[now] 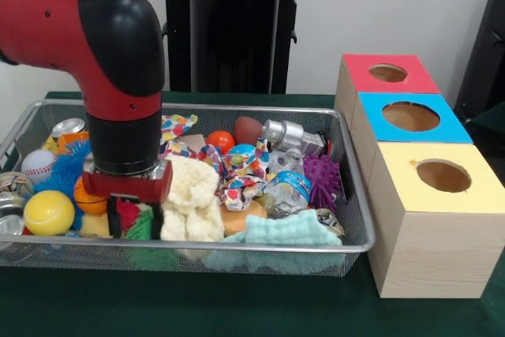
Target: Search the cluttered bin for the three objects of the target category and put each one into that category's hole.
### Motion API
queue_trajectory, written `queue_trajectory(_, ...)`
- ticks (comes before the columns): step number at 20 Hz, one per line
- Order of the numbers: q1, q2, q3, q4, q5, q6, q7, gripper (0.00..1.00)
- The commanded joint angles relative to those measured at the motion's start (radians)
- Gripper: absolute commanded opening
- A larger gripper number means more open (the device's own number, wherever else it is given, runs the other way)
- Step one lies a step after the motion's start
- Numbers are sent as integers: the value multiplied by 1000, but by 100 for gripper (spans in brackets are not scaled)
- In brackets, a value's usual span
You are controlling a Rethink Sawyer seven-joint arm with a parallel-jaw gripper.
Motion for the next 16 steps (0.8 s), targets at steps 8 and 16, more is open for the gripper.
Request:
queue_trajectory(8, 78, -104, -70, 405, 11, -116, 260, 100)
queue_trajectory(16, 128, -71, -102, 470, 110, -103, 293, 100)
